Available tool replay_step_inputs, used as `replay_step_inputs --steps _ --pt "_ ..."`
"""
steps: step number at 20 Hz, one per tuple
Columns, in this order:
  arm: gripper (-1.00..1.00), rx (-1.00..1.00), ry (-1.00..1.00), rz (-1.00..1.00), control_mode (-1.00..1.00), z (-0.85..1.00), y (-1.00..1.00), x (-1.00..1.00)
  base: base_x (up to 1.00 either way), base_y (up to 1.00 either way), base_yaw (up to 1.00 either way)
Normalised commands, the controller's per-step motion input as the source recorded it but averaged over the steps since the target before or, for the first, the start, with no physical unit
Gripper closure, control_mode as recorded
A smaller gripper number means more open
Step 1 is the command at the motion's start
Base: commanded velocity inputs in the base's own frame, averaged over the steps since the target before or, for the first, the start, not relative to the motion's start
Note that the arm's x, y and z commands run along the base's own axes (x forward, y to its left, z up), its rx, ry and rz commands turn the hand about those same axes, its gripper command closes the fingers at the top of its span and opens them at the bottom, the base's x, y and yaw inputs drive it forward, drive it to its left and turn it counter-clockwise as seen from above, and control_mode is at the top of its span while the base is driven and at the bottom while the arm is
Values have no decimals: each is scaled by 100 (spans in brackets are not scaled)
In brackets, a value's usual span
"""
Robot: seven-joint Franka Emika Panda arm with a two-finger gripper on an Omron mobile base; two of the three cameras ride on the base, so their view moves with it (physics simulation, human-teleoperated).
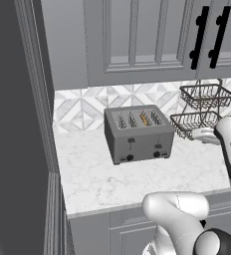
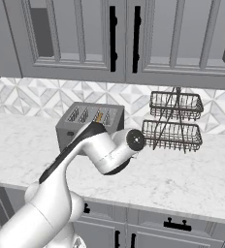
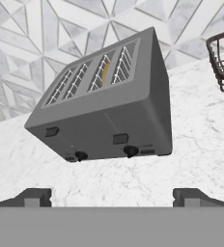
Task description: Start the toaster. Once the lever pops up, take the bread to the plate on the dining counter.
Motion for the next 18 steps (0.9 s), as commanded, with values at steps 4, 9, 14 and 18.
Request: replay_step_inputs --steps 4,9,14,18 --pt "-100 0 0 0 -100 0 0 0 0 0 0" --pt "-100 0 0 0 -100 0 0 0 0 0 0" --pt "-100 0 0 0 -100 0 0 0 0 0 0" --pt "-100 0 0 0 -100 0 0 0 0 0 0"
